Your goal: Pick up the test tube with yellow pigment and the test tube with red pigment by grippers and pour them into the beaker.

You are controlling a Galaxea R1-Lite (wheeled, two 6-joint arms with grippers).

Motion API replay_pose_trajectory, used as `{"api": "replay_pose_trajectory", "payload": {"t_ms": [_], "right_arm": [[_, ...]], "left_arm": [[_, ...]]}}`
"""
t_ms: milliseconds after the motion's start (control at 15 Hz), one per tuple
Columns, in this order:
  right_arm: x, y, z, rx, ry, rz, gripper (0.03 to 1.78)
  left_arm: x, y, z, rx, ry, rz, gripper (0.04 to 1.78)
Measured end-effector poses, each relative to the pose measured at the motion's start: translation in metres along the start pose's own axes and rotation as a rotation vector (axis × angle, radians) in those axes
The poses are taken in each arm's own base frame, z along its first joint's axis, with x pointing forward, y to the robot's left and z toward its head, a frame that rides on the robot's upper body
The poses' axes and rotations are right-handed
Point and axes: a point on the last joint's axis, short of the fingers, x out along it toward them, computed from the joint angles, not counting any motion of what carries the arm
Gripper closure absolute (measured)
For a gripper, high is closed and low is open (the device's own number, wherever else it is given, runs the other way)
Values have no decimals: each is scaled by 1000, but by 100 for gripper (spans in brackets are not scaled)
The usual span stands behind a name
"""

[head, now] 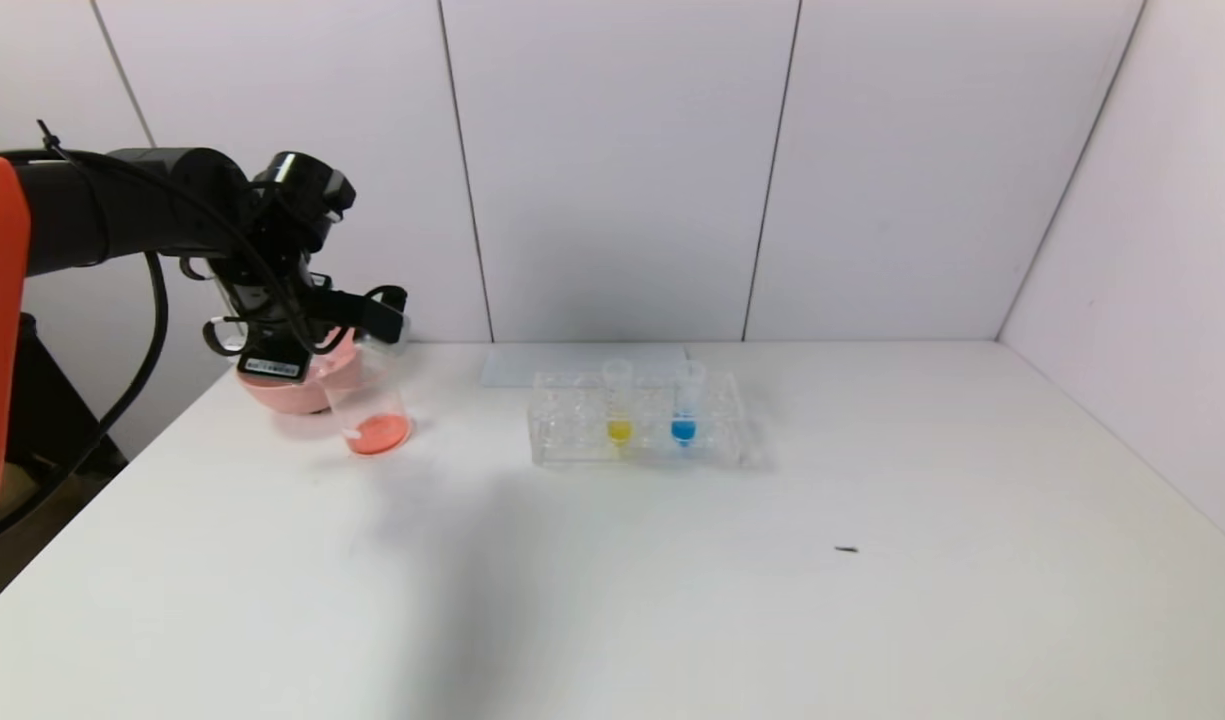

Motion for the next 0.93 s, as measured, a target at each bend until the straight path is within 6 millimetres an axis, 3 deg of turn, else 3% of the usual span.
{"api": "replay_pose_trajectory", "payload": {"t_ms": [400,933], "right_arm": [[0,0,0,0,0,0,11],[0,0,0,0,0,0,11]], "left_arm": [[-11,1,-5,-89,-36,11,139],[-28,0,-29,-311,-261,-34,139]]}}
